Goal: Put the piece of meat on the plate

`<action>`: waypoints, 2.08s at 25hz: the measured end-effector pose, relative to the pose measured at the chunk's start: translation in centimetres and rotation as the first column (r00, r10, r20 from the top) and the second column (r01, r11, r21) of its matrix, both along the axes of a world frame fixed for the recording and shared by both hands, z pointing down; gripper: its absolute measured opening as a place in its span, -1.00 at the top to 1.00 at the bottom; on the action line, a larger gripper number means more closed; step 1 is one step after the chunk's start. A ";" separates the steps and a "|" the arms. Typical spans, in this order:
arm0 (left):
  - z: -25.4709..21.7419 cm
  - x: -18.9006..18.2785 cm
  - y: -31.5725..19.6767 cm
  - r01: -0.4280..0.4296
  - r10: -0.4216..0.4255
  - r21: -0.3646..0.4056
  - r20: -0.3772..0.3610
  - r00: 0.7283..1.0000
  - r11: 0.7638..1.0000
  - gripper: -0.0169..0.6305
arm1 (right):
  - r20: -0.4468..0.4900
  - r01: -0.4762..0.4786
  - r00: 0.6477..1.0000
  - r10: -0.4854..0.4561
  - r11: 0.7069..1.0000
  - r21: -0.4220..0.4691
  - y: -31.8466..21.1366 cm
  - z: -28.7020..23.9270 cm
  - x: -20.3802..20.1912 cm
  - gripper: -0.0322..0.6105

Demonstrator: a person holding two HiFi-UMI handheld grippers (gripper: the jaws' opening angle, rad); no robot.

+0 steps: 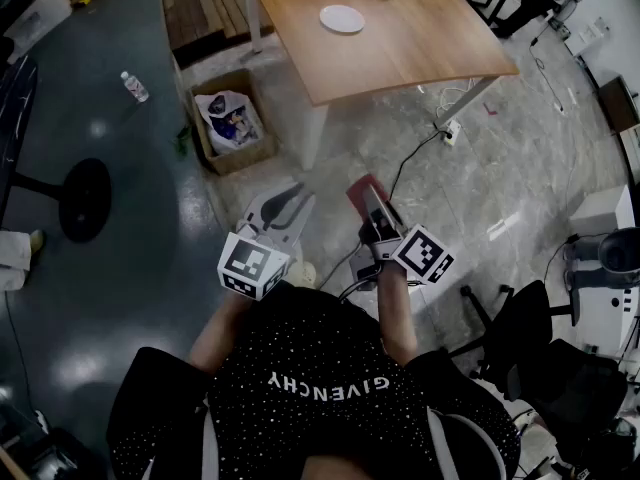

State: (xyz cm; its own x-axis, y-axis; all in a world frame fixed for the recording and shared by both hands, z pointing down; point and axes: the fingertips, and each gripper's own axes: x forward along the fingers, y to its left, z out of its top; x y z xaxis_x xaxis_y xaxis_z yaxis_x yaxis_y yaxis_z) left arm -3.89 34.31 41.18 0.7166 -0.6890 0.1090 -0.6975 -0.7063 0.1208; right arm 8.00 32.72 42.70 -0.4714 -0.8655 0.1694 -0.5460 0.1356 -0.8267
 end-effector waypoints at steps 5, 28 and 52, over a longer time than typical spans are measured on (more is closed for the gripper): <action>-0.1 -0.2 -0.1 0.017 -0.017 0.003 -0.002 1.000 1.000 0.67 | 0.004 0.008 1.000 -0.008 1.000 -0.001 0.4 0.2 0.1 0.59; 0.4 1.4 -8.3 0.014 -0.015 -0.020 -0.010 1.000 1.000 0.67 | 0.052 -0.019 0.998 0.021 0.999 -0.029 -7.5 0.6 2.1 0.59; -1.6 4.1 -28.2 -0.058 0.058 -0.033 -0.005 0.998 0.998 0.67 | 0.069 -0.066 0.995 0.067 0.998 -0.016 -27.0 -2.6 4.1 0.59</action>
